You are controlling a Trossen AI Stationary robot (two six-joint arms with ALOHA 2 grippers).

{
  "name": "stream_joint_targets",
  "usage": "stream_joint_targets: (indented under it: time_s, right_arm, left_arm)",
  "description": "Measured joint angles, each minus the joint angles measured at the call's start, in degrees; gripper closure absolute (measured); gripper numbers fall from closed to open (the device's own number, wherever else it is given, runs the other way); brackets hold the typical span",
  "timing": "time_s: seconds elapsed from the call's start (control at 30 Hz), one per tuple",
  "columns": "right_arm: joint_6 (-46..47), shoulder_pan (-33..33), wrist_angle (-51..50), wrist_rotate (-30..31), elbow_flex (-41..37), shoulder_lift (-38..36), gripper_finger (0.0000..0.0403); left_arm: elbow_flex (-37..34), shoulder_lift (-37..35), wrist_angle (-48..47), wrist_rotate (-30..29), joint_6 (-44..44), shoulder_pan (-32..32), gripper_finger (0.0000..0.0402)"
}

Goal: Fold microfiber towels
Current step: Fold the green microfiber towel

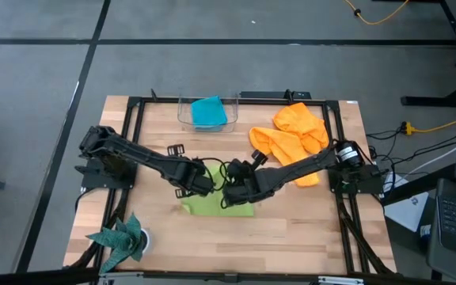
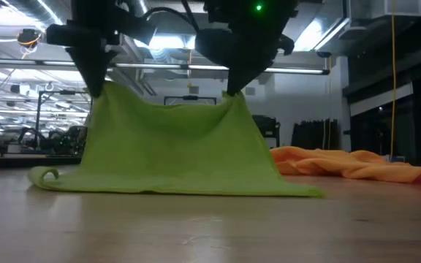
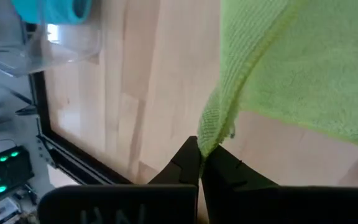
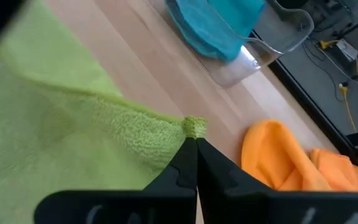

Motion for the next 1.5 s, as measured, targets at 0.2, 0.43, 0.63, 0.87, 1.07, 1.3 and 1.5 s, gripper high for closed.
stream_joint_targets:
  time_s: [0.2,0.43,0.63,0.87,1.07,1.3,1.5]
  right_arm:
    - [-0.02,4.68,1.59,-0.06,-1.80,0.00,0.0403]
    - [1.62,9.50,10.98,-2.94,-10.26,0.00,0.0403]
    - [1.66,12.08,13.89,-5.22,-12.04,0.00,0.0403]
    - [1.79,12.80,15.81,-9.72,-15.03,-0.07,0.0397]
    - [1.67,12.84,18.08,-14.35,-15.80,-0.04,0.0371]
    - [1.55,12.99,18.86,-21.01,-14.66,-0.05,0.0320]
    - [0.36,12.97,14.71,-30.29,-9.12,-0.33,0.0275]
  left_arm:
    - [-1.71,0.00,4.51,4.81,-1.03,-4.35,0.0402]
    - [-5.72,0.00,18.14,8.91,-1.73,-10.02,0.0401]
    - [-5.77,0.00,17.96,10.40,-3.25,-13.32,0.0402]
    - [-6.53,0.00,22.16,11.56,-4.12,-14.29,0.0401]
    - [-8.31,0.00,26.92,16.53,-4.88,-14.27,0.0388]
    - [-10.75,0.00,26.17,19.28,-9.45,-14.29,0.0311]
    - [-9.21,-0.13,23.09,19.48,-10.47,-14.26,0.0269]
